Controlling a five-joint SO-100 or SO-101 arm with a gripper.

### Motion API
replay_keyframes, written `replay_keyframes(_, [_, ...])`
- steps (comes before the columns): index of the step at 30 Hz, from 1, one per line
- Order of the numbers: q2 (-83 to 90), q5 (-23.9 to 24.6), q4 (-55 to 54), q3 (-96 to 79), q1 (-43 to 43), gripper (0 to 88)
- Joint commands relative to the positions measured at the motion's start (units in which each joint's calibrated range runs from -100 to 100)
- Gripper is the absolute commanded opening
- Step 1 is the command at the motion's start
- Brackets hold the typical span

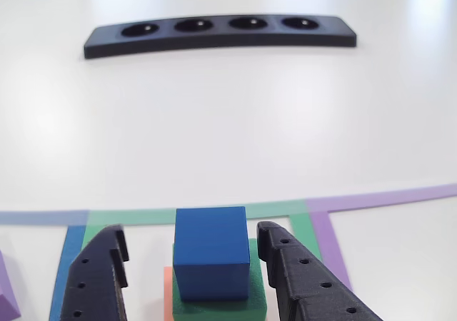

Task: Tower of hanoi

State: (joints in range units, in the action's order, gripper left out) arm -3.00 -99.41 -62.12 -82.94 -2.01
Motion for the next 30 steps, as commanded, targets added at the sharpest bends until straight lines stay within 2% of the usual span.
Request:
replay_keyframes(1, [0.6, -0.6, -1.0, 1.0, 1.1, 13.2])
replay_keyframes(23, [0.8, -0.6, -0.6, 0.4, 1.7, 1.9])
replay_keyframes(30, [5.2, -0.6, 3.0, 0.1, 1.7, 2.3])
